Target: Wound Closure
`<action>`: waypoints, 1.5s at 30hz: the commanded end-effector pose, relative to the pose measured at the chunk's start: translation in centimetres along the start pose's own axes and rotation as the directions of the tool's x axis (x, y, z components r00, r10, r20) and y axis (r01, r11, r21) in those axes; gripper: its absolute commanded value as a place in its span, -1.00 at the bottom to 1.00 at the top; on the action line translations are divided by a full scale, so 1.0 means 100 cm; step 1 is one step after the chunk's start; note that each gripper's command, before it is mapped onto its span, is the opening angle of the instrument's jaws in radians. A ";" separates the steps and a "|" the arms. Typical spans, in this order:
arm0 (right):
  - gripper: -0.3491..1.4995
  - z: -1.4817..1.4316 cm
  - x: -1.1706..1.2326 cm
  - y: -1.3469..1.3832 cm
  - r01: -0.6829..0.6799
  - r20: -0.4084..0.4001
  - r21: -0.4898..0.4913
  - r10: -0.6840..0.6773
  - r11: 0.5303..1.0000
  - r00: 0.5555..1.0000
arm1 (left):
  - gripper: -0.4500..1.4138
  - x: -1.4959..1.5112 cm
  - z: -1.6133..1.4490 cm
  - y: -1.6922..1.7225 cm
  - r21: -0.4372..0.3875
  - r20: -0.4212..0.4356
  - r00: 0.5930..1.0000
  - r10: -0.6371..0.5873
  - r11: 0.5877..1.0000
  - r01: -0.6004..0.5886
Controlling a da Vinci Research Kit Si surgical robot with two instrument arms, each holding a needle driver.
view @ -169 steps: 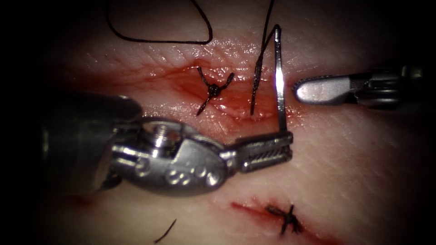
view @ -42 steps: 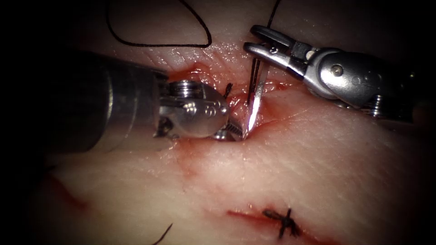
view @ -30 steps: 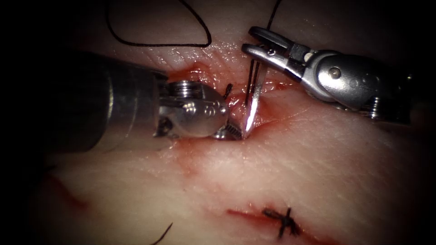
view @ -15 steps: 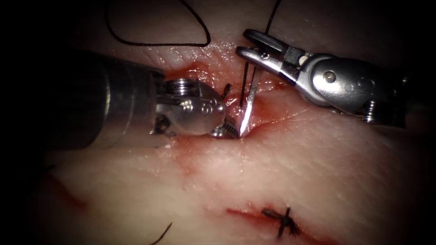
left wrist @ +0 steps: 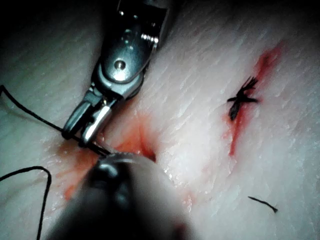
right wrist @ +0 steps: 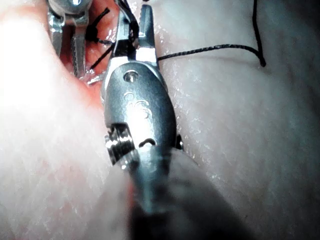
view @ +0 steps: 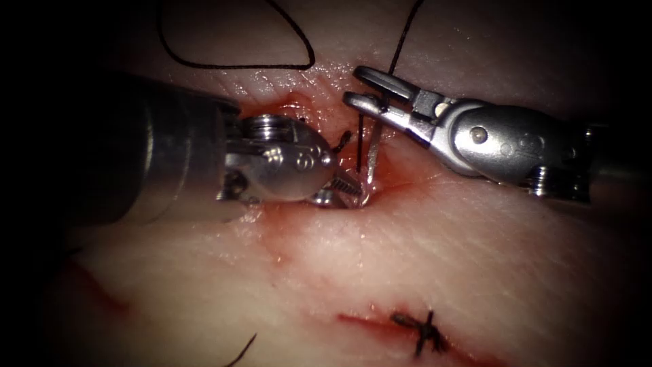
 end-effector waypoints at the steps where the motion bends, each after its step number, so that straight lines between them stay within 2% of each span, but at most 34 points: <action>1: -1.00 0.0009 -0.0004 0.0000 0.001 -0.003 0.001 -0.001 1.000 1.000 | -0.21 0.0003 0.0006 -0.0004 0.001 -0.001 1.000 0.002 1.000 -0.002; 6: -1.00 0.0009 -0.0003 0.0001 0.000 -0.003 0.000 0.000 1.000 1.000 | -0.19 0.0004 0.0000 -0.0005 0.043 -0.014 1.000 0.000 0.999 0.001; 11: -1.00 0.0012 -0.0002 0.0002 -0.025 0.006 -0.005 0.025 1.000 1.000 | -0.23 0.0010 -0.0012 0.0007 0.125 -0.044 0.999 -0.020 0.992 0.026; 13: -1.00 0.0012 0.0000 0.0005 -0.028 0.010 -0.011 0.028 1.000 1.000 | -0.37 0.0015 -0.0018 0.0020 0.155 -0.082 0.997 -0.008 0.988 0.020; 17: -1.00 0.0012 0.0001 0.0008 -0.037 0.010 -0.021 0.038 0.999 0.999 | -0.37 0.0018 -0.0021 0.0035 0.172 -0.096 0.995 -0.004 0.985 0.021; 20: -1.00 0.0012 0.0003 0.0011 -0.047 0.010 -0.032 0.047 0.998 0.999 | -0.53 0.0018 -0.0021 0.0050 0.202 -0.126 0.992 -0.004 0.979 0.030; 26: -1.00 0.0012 0.0002 0.0013 -0.059 0.011 -0.033 0.059 0.998 0.998 | -0.57 0.0012 -0.0009 0.0053 0.224 -0.132 0.991 -0.001 0.974 0.031; 36: -1.00 0.0012 0.0002 0.0019 -0.079 0.014 -0.037 0.080 0.996 0.997 | -0.57 -0.0012 0.0020 0.0035 0.254 -0.122 0.993 0.005 0.967 0.027; 45: -1.00 0.0021 0.0003 0.0021 -0.152 0.018 -0.044 0.153 0.987 0.988 | -0.57 -0.0013 0.0019 0.0041 0.251 -0.124 0.992 -0.001 0.967 0.032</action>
